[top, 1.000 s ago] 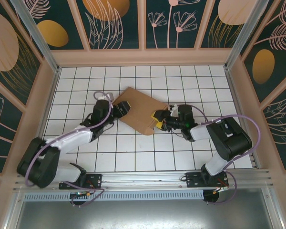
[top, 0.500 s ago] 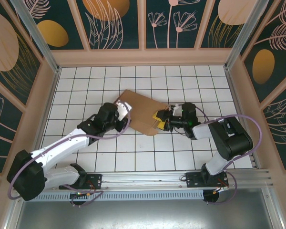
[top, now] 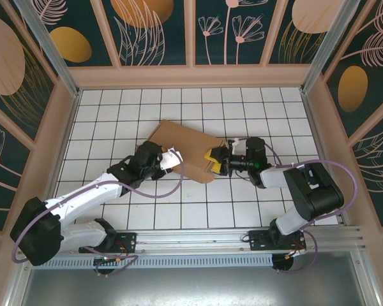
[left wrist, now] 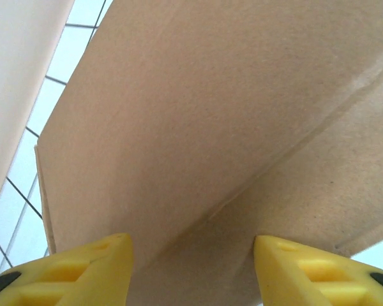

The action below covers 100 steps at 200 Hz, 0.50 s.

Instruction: Fold the paper box

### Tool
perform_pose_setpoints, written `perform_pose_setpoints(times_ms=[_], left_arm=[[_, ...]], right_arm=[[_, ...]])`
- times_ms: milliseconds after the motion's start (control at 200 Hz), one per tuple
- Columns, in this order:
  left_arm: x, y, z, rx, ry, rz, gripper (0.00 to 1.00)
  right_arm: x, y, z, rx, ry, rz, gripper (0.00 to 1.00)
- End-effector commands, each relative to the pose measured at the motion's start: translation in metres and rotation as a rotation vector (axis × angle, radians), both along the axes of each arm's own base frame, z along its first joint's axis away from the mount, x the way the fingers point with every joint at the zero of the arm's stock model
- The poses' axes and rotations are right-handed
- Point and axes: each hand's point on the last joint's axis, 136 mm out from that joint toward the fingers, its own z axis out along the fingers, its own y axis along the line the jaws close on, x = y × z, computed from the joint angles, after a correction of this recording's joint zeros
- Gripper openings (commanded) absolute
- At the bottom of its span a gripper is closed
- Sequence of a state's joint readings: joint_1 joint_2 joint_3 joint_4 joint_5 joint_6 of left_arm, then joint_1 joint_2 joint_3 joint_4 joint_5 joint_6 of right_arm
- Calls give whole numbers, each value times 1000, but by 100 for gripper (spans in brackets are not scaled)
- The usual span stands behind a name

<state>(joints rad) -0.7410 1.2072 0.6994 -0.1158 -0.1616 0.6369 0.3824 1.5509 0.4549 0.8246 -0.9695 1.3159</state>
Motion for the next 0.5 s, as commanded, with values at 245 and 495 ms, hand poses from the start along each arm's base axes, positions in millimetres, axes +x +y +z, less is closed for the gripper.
perform_pose_setpoints(times_ms=[245, 495], left_arm=[[-9, -21, -1, 204, -156, -274, 56], [-38, -29, -17, 247, -18, -449, 61]], right_arm=[[-22, 14, 44, 81, -99, 119, 38], [-24, 15, 55, 71, -120, 133, 37]])
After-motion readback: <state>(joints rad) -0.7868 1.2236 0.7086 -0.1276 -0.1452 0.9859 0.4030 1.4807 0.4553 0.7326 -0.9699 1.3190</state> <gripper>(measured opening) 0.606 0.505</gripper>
